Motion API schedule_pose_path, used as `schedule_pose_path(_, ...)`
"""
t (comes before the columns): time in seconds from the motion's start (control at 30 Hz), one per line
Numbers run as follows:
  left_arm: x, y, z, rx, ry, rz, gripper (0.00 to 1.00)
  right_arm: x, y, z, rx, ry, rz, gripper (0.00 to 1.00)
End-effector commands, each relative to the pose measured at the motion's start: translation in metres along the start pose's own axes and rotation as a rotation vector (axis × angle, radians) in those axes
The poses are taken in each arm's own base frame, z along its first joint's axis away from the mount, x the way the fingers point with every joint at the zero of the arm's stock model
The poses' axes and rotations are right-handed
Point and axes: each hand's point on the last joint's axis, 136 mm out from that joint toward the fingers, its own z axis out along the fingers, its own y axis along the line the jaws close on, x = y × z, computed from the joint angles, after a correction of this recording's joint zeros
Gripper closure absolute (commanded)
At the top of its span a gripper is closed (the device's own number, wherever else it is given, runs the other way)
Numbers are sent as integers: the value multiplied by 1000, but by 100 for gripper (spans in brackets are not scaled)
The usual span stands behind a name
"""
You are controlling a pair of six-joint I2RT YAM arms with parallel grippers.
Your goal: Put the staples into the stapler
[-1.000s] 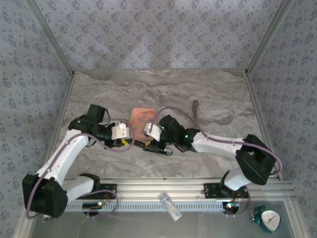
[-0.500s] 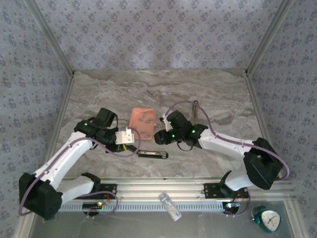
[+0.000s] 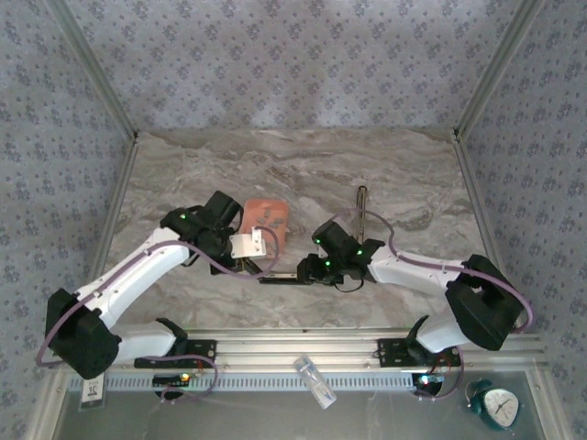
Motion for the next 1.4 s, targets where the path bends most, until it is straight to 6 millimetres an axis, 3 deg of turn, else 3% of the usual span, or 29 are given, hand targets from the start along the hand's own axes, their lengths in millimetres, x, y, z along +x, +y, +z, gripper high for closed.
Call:
schedule_pose_path(0.0,-9,0,-9,-7,-2,-12,100,5,-17,-1,31,18,92,62)
schedule_pose_path(0.2,-19,-7,-9,9,-20,38,100,2,-29,5,10,13,140,67)
schedule_pose_path(0.67,-38,-14,-6,52,-50,34,100,13,-53,20,53,69,187,73)
schedule_pose_path(1.0,-81,-19,-10,113,-249,-49,100,9,-46,26,10,70,177,79)
schedule_pose_path(1.37,-109,-27,3,137,-282,-42,100,5,-35,29,-37,64,151,80)
